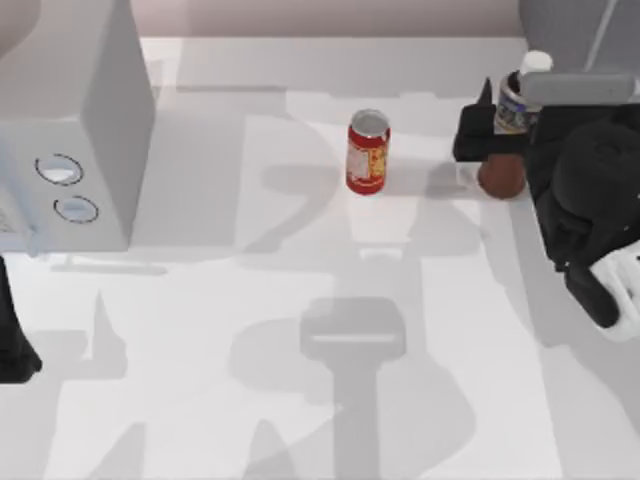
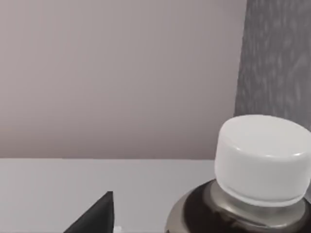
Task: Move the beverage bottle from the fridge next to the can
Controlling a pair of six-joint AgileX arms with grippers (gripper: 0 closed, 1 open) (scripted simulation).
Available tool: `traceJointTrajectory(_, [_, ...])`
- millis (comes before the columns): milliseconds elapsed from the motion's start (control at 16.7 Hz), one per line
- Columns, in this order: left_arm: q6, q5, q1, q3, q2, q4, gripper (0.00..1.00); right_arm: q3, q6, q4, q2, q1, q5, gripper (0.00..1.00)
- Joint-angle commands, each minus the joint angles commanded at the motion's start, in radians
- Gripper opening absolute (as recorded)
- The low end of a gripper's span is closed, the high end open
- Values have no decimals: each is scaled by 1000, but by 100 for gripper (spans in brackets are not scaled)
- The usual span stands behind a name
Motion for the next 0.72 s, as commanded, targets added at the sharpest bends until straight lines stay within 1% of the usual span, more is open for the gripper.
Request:
traceJointTrajectory(180, [0, 0, 0, 0, 0, 0, 100, -9, 0, -15, -27, -2, -6, 100])
traceJointTrajectory(360, [0, 0, 0, 0, 0, 0, 100, -51, -1, -82, -139, -20, -30, 100])
traceJointTrajectory(540, [0, 0, 0, 0, 0, 0, 100, -124, -2, -196, -333, -58, -69, 100])
traceJointTrajectory(720, [0, 0, 0, 0, 0, 0, 100, -223, -5, -347, -598, -109, -120, 100])
